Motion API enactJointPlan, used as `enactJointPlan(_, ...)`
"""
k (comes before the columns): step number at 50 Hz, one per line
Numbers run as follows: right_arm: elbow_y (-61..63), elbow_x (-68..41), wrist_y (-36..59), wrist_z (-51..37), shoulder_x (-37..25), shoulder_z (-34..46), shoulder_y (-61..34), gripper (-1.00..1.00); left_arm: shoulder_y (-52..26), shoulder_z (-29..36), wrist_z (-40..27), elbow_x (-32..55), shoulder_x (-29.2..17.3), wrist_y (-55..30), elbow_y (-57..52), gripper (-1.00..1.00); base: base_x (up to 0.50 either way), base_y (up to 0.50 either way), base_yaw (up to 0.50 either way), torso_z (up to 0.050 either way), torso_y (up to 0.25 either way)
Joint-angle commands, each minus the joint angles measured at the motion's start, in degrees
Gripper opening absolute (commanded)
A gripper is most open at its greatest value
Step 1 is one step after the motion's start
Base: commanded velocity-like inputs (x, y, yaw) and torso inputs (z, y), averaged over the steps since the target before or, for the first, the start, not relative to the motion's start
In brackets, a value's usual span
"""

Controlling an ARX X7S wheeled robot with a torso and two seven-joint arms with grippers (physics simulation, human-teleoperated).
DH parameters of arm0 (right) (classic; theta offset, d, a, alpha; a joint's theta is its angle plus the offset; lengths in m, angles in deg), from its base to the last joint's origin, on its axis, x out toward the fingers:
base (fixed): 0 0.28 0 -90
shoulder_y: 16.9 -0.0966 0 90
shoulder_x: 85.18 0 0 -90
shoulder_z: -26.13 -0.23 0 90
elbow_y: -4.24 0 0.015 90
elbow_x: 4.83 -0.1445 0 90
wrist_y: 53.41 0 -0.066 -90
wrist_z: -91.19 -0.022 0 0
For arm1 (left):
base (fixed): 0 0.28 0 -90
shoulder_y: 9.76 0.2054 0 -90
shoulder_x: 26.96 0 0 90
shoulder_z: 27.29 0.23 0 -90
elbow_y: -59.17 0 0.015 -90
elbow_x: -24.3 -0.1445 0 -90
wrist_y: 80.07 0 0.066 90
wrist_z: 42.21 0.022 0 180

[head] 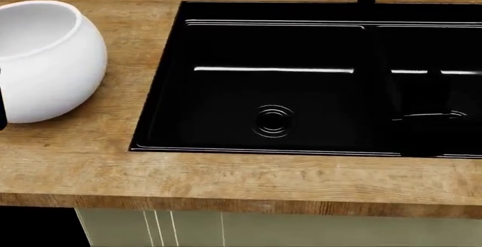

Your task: There is a mixed pile of frozen fruits and vegetables on the counter. Locate all the frozen vegetables and place the items in a bowl on the counter. Take all the frozen fruits and defrost them in a running sink.

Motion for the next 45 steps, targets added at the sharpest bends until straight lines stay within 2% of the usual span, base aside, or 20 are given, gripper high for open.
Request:
enactJointPlan(1, 0.23, 1.66, -4.04, 1.04, -0.4, 0.21, 1.42, 1.0, -0.41, -0.56, 3.18, -0.99, 0.49, -0.98, -0.14, 1.0, 0.0, -0.5, 0.0, 0.0, 0.0)
enactJointPlan(31, -0.07, 1.66, -4.36, 1.9, -1.42, 0.34, 2.14, 1.0, 0.12, 0.1, 3.62, -2.05, 1.01, -0.37, 0.22, 1.0, 0.0, -0.5, 0.0, 0.0, 0.0)
enactJointPlan(33, 0.0, 1.62, -4.44, 1.91, -1.49, 0.28, 2.24, 1.0, 0.43, -0.44, 3.97, -1.35, -0.18, -0.36, -0.49, 1.0, 0.0, -0.5, 0.0, 0.0, 0.0)
enactJointPlan(37, 0.06, 1.54, -4.44, 1.92, -1.49, 0.43, 2.21, 1.0, 0.01, 0.32, 3.37, -2.17, 1.37, -0.26, 0.3, 1.0, 0.0, -0.5, 0.0, 0.0, 0.0)
enactJointPlan(38, 0.06, 1.57, -4.54, 1.93, -1.53, 0.34, 2.38, 1.0, 0.45, -0.4, 4.18, -1.47, -0.31, -0.35, -0.38, 1.0, 0.0, -0.5, 0.0, 0.0, 0.0)
enactJointPlan(45, 0.03, 1.74, -4.11, 2.34, -1.49, 1.0, 1.55, 1.0, 0.44, -0.35, 4.38, -1.48, -0.38, -0.33, -0.34, 1.0, 0.0, -0.5, 0.0, 0.0, 0.0)
